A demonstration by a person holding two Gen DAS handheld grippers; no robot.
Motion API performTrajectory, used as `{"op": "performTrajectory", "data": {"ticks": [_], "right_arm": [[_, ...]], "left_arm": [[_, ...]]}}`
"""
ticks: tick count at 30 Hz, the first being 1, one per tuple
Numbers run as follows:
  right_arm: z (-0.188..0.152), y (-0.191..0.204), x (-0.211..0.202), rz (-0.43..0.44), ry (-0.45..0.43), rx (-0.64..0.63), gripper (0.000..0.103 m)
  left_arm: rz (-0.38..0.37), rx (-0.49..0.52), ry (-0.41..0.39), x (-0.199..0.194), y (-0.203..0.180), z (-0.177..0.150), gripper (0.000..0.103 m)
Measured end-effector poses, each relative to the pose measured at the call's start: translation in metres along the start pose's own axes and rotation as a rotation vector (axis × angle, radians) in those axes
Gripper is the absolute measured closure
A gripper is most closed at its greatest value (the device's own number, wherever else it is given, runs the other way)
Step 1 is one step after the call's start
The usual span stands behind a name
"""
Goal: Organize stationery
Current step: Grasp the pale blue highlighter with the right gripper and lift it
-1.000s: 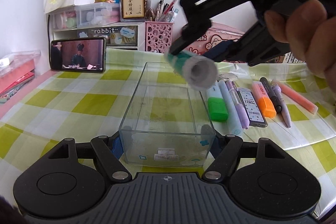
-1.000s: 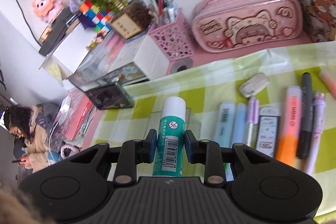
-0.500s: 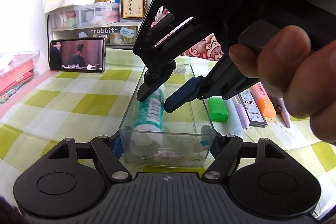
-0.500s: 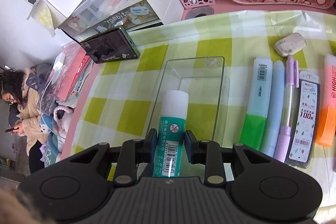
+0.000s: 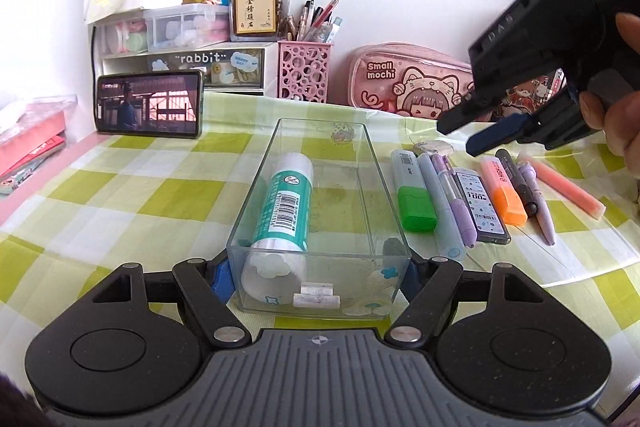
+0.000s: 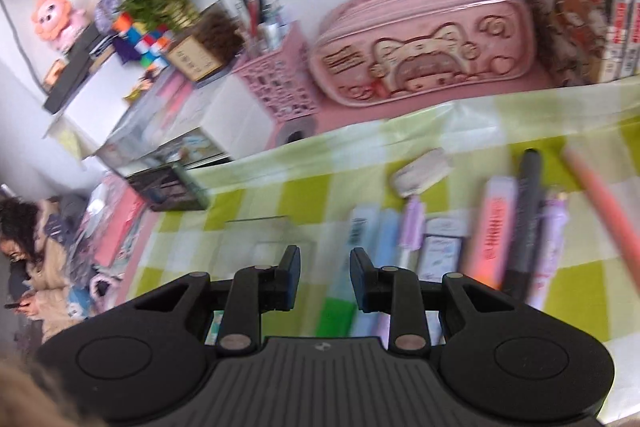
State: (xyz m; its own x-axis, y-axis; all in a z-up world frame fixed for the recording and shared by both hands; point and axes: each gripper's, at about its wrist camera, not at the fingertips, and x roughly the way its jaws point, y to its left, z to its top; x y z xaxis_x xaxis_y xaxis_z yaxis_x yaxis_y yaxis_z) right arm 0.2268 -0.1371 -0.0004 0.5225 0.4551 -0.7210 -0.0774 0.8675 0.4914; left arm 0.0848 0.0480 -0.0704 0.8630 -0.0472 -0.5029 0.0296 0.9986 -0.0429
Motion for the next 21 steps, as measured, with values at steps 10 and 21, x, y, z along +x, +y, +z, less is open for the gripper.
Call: {"op": "performTrajectory", "data": {"ticks": [10,21], "right_arm": [[-0.012,0.008,0.022,-0.026,0.033,-0.133,0.083],[-0.011,0.026,0.051,-0.151,0.091,-0.228,0.085]], "left_arm": [[-0.001,0.0,0.0,0.0,0.0,0.0,0.03],[-0.004,-0.002,0.001,-0.002,0.001,-0.001,0.029]]}}
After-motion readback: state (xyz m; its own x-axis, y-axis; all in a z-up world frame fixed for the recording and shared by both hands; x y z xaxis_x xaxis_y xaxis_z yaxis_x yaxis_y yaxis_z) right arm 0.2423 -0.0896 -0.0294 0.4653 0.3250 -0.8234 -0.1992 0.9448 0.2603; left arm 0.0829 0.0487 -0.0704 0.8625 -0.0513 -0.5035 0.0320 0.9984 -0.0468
